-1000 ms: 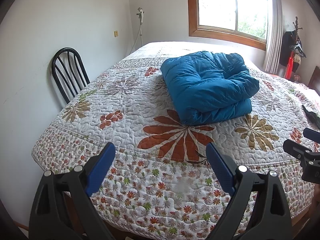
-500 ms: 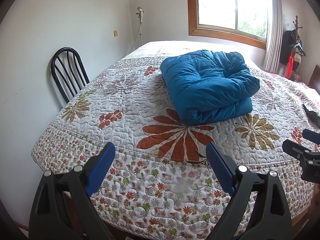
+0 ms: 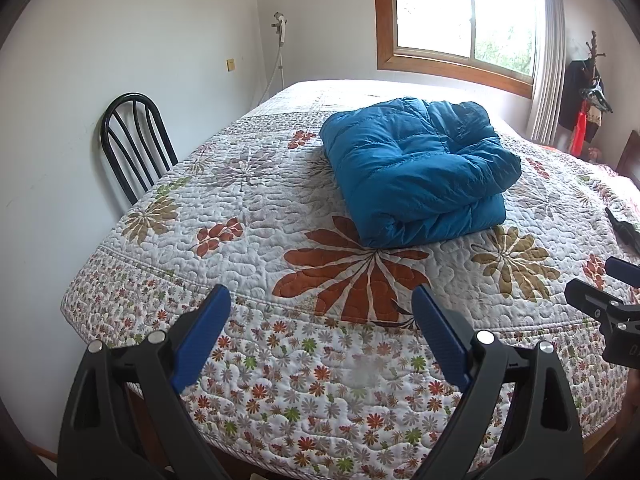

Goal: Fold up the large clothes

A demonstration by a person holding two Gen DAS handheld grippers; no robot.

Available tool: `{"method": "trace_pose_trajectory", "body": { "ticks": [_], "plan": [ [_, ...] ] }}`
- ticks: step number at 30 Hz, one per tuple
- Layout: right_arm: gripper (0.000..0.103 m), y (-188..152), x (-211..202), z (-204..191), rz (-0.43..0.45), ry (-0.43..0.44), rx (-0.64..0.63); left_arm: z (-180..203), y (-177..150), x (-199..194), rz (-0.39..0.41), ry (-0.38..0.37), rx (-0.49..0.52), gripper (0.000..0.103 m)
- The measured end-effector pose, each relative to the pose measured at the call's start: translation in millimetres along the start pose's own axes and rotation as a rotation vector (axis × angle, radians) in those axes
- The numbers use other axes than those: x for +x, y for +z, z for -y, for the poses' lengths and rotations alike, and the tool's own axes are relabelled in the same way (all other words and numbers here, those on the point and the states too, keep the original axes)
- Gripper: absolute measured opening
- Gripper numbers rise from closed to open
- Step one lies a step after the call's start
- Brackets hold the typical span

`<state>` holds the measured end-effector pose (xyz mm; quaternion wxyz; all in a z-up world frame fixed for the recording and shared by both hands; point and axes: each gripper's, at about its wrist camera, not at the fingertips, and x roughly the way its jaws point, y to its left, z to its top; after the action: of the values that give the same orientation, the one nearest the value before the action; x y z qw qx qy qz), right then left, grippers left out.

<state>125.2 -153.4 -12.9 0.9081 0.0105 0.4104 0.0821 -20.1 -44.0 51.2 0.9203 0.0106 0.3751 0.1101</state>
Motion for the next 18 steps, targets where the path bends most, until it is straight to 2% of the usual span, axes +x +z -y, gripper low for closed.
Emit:
{"method": "trace_pose_trajectory", "body": {
  "ticks": [18],
  "plan": [
    [0.099,0.9,-0.2,-0.1,-0.001,-0.002,0.003,-1.7,0.1,0.8,0.0,-0.002,-0.008,0.091]
  ]
}}
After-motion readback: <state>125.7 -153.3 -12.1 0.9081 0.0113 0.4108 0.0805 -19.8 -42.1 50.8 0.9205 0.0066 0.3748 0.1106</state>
